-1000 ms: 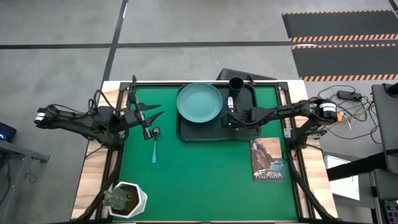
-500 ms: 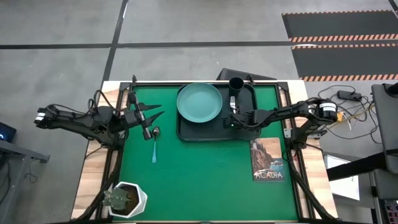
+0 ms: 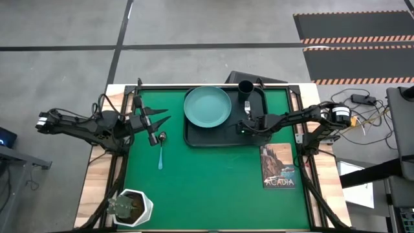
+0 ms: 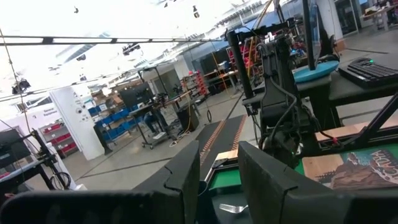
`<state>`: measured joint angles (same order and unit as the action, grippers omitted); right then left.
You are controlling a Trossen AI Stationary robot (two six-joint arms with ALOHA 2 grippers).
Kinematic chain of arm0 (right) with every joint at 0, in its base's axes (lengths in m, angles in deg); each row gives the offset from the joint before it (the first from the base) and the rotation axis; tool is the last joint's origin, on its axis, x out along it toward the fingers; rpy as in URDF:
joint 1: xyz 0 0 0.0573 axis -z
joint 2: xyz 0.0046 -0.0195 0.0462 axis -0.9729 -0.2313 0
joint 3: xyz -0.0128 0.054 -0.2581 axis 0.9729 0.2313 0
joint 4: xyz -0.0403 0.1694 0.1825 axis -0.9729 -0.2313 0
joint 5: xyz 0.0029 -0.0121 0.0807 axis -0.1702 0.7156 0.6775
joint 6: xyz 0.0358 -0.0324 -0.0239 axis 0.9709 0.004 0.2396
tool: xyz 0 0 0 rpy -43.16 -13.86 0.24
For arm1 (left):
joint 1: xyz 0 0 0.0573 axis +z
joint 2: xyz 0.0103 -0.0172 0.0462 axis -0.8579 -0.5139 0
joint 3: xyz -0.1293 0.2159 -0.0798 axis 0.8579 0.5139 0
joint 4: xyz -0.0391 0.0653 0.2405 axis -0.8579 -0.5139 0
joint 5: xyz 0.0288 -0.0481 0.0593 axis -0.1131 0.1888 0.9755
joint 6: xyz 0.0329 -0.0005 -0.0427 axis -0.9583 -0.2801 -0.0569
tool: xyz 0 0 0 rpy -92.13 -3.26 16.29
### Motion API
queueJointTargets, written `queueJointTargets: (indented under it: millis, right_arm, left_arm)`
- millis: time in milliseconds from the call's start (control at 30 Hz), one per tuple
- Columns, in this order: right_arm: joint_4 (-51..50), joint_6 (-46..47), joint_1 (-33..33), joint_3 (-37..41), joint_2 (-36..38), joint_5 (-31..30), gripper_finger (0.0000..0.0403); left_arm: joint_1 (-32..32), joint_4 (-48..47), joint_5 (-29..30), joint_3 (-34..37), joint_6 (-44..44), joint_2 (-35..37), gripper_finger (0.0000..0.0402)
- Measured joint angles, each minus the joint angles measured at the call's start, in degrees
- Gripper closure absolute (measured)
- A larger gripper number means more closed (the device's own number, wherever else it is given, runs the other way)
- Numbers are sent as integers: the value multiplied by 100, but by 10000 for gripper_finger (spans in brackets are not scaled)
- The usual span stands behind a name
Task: Pick and place plate/cup/fork/spoon on tray
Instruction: Put the pink fork on the black serving tray to the right of the green plate
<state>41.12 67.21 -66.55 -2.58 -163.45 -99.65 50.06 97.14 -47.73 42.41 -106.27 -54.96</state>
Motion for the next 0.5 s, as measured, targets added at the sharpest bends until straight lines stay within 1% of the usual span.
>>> queueJointTargets:
  millis: [133,400,500]
  right_arm:
    - [-353,67,10,0,0,-6,353]
    - [-365,-147,10,0,0,-2,353]
    - [-374,-227,10,0,0,-2,346]
  left_arm:
    - [-2,3,0,9,0,9,311]
    - [0,4,0,9,4,2,311]
    - [-1,2,0,9,4,2,311]
